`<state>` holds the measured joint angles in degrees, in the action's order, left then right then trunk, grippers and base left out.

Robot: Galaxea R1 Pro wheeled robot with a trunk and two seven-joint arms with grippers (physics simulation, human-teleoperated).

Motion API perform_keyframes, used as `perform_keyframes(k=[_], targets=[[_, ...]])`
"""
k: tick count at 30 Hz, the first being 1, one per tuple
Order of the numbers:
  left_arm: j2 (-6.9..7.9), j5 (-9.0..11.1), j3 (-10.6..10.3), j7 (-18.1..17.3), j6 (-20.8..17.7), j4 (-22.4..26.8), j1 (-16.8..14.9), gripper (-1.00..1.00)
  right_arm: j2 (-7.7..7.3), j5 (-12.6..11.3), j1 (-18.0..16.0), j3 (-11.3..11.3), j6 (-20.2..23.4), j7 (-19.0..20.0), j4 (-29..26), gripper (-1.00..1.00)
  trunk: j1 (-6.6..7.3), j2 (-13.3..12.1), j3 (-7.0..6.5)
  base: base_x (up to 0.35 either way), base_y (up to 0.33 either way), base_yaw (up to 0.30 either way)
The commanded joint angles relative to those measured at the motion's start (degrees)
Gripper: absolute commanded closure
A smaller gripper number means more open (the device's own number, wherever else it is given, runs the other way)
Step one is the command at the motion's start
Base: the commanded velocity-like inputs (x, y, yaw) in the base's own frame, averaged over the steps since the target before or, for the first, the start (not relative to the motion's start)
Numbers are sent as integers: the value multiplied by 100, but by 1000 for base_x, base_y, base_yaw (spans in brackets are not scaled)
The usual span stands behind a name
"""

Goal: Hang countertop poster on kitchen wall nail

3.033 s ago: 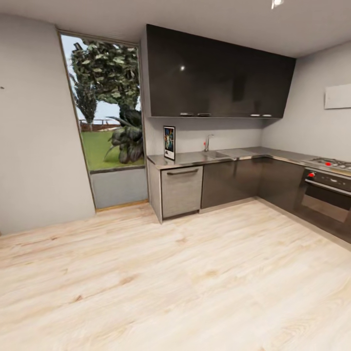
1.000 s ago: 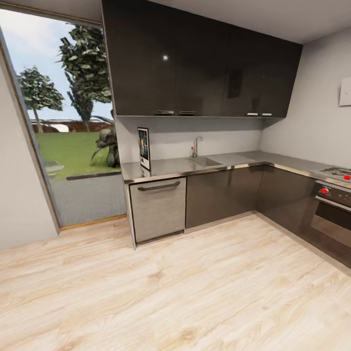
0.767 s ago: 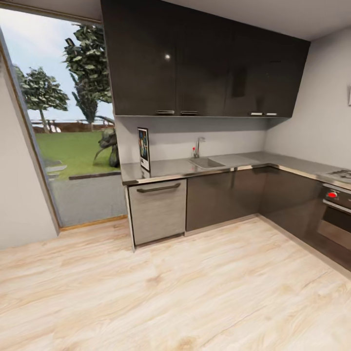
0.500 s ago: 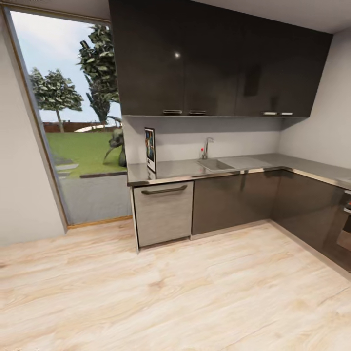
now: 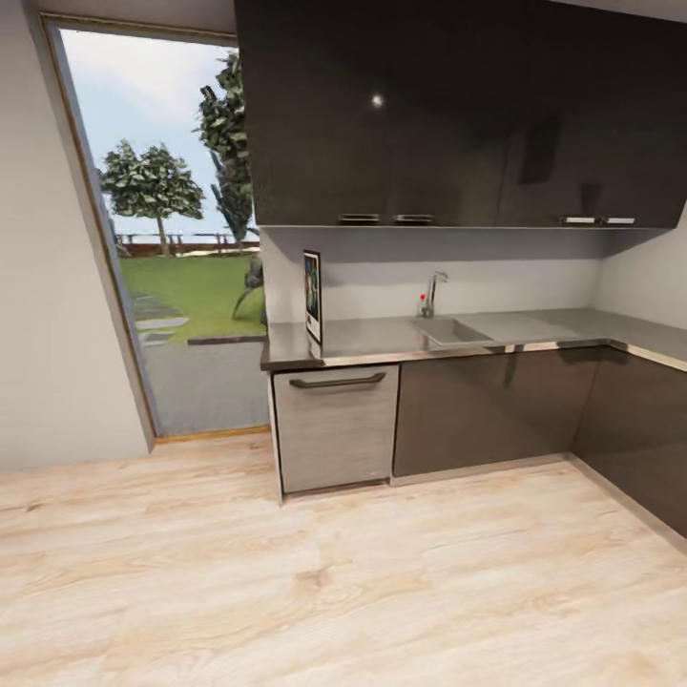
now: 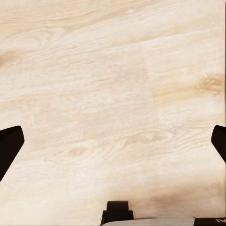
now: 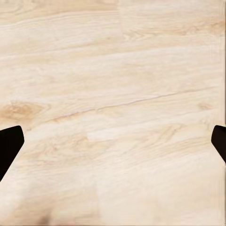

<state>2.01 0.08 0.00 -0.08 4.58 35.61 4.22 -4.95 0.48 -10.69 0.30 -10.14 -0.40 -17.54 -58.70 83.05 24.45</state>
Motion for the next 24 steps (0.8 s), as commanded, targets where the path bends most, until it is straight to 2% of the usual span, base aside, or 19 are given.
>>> perform_keyframes(k=[1,24], targets=[[1,1,0,-1,8,8,3,-100,-3,5,-3,-2,-18,-4,5,-100,-3,3,5,276,-225,37],[1,1,0,-1,8,8,4,-100,3,5,-3,5,-14,-4,5,-100,-3,3,5,281,-209,4]])
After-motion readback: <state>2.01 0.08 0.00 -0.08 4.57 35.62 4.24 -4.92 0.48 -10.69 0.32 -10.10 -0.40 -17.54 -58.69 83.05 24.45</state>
